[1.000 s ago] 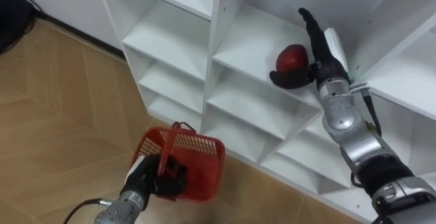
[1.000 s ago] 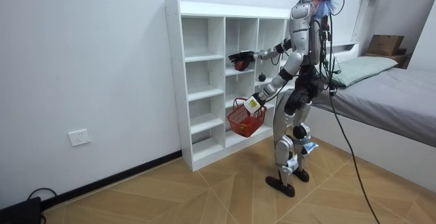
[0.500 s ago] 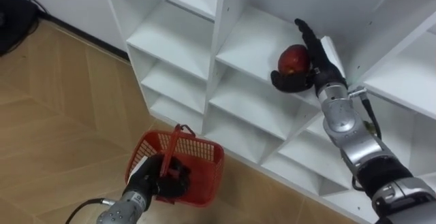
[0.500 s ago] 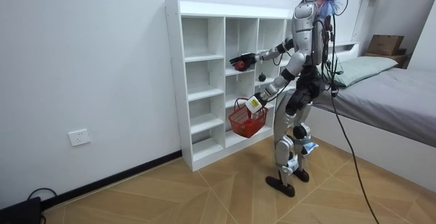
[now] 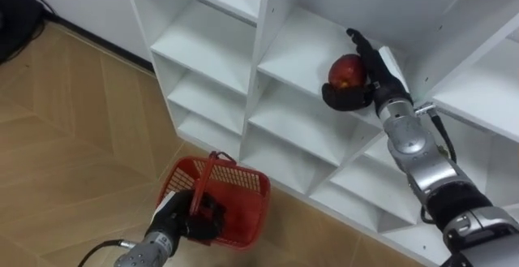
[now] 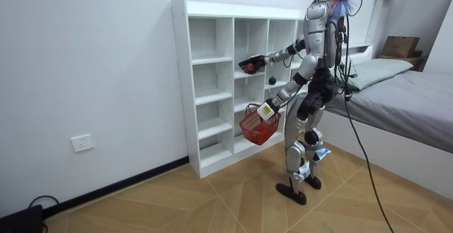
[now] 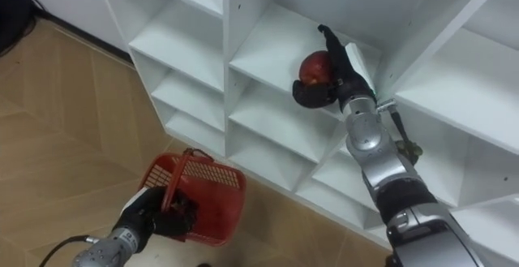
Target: Collect fruits from the closet
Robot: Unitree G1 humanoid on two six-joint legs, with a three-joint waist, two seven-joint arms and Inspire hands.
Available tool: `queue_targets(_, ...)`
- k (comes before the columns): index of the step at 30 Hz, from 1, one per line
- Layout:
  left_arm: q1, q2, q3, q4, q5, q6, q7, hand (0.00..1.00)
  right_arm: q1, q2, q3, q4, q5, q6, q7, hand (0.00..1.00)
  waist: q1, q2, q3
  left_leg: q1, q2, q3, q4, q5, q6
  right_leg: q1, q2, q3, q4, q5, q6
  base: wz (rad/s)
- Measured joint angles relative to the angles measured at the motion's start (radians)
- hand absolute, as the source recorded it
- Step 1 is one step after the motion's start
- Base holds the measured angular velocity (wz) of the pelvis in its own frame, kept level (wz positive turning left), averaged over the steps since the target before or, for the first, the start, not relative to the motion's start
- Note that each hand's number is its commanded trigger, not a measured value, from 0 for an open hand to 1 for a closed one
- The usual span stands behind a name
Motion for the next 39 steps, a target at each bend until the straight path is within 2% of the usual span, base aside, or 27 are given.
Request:
queue_targets(1, 0.0, 0.0, 0.0, 0.001, 0.0, 0.004, 0.0, 1.0, 0.0, 0.0, -0.003, 0.0, 0.001, 0.002, 0.004, 0.77, 0.0, -0.001, 0.0004, -0.001, 0.0, 0.0, 0.001, 0.0, 0.0, 0.0, 0.0, 0.0, 0.0, 0.0, 0.0, 0.0)
queue_targets(2, 0.0, 0.0, 0.0, 0.001, 0.0, 0.006, -0.001, 1.0, 0.0, 0.0, -0.005, 0.0, 0.001, 0.005, 0.006, 0.84, 0.0, -0.001, 0.0005, -0.001, 0.0, 0.0, 0.001, 0.0, 0.0, 0.0, 0.0, 0.0, 0.0, 0.0, 0.0, 0.0)
queue_targets(3, 0.0, 0.0, 0.0, 0.003, 0.0, 0.01, -0.001, 1.0, -0.001, 0.0, -0.01, 0.0, 0.001, 0.009, 0.009, 0.87, 0.001, -0.001, 0.0005, 0.0, 0.0, 0.0, 0.001, 0.0, 0.0, 0.0, 0.0, 0.0, 0.0, 0.0, 0.0, 0.0)
queue_targets(4, 0.0, 0.0, 0.0, 0.005, -0.001, 0.011, -0.002, 1.0, -0.003, 0.0, -0.013, 0.001, -0.002, 0.01, 0.007, 1.0, 0.0, -0.001, 0.0005, 0.0, 0.0, 0.0, 0.001, 0.0, 0.0, 0.001, -0.001, -0.001, 0.0, 0.0, 0.0, 0.0)
queue_targets(20, -0.003, 0.004, 0.0, 0.015, -0.002, 0.011, -0.006, 1.0, -0.034, -0.006, -0.043, 0.006, -0.026, 0.021, -0.002, 1.0, -0.003, 0.0, 0.0012, 0.0, -0.001, -0.005, 0.001, 0.0, 0.0, 0.002, -0.001, -0.006, -0.002, 0.0, 0.0, 0.0)
queue_targets(32, -0.034, 0.004, 0.0, 0.013, -0.006, 0.011, -0.005, 1.0, -0.032, -0.007, -0.038, 0.005, -0.031, 0.021, -0.012, 1.0, -0.004, 0.001, 0.0019, -0.001, -0.001, -0.004, 0.004, 0.0, 0.0, 0.002, -0.001, -0.01, -0.002, 0.0, 0.0, 0.0)
queue_targets(39, -0.036, -0.001, -0.001, 0.012, -0.005, 0.01, -0.005, 1.0, 0.03, -0.004, -0.029, -0.09, -0.073, 0.024, -0.03, 1.0, -0.005, 0.006, 0.0005, -0.004, 0.0, 0.004, 0.009, 0.0, 0.0, -0.002, 0.0, 0.003, 0.003, 0.0, 0.0, -0.01)
